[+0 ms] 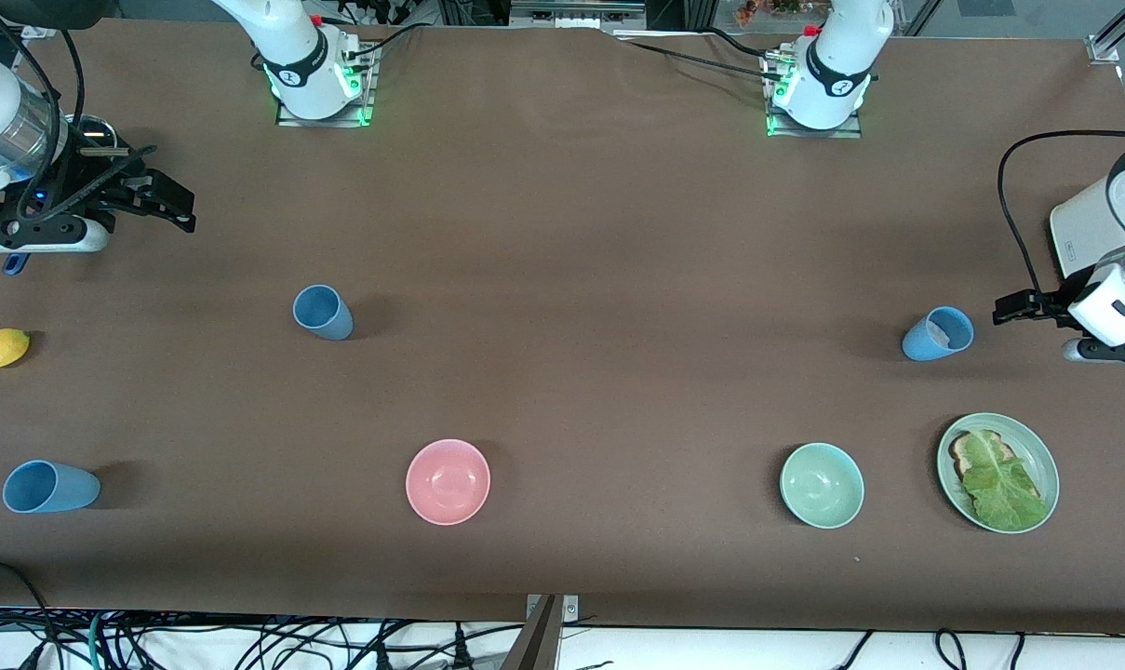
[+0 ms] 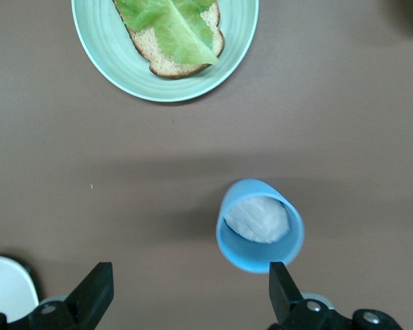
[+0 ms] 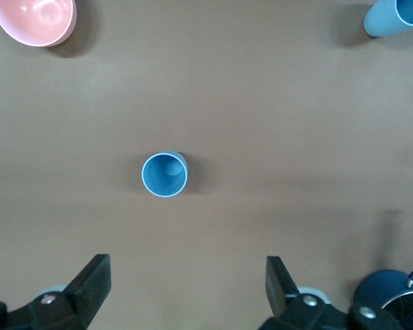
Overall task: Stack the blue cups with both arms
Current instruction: 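Lower the left gripper onto the blue cup with tissue and grasp it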
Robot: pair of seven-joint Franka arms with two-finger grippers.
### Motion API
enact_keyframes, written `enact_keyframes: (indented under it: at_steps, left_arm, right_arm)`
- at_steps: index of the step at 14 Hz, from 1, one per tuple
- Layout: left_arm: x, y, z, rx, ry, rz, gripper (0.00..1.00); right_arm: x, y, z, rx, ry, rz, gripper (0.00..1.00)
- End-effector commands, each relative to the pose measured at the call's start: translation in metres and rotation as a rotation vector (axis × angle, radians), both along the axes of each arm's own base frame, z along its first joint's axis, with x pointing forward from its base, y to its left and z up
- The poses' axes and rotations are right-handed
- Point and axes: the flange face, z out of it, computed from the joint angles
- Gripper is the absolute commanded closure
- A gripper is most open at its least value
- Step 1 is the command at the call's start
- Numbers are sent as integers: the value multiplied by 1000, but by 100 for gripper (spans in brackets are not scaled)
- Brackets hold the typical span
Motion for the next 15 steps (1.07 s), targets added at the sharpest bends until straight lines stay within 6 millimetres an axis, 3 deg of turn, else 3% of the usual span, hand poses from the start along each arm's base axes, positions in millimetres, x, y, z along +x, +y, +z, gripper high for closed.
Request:
enact_keyframes:
  at_steps: [1,3,6,7,8,10,11,12,15]
  left_arm:
    - [-6,1,-44,13,-30,-41,0]
    - [-7,-1,-74,-2,-14,-36,0]
    - [-9,-2,-100,-32,15,-9,3]
    - [-8,-3,-108,-42,20,0,22]
    - [-8,-4,-112,-44,22,2,48]
    - [-6,-2,-112,-46,18,10,74]
    - [-6,-3,-111,-52,15,11,94]
    - [-5,-5,-111,-54,16,2,100]
    - [-5,-7,-111,-55,21,-2,100]
  right_arm:
    - [3,0,3,-15,4,-3,0]
    - [3,0,3,-14,2,-3,0]
    - [3,0,3,-14,2,-3,0]
    - [3,0,3,-14,2,-3,0]
    - [3,0,3,-14,2,-2,0]
    - [3,0,4,-14,1,-2,0]
    - [3,0,3,-14,2,-2,0]
    - [3,-1,3,-15,4,-3,0]
    - [3,0,3,-15,4,-2,0]
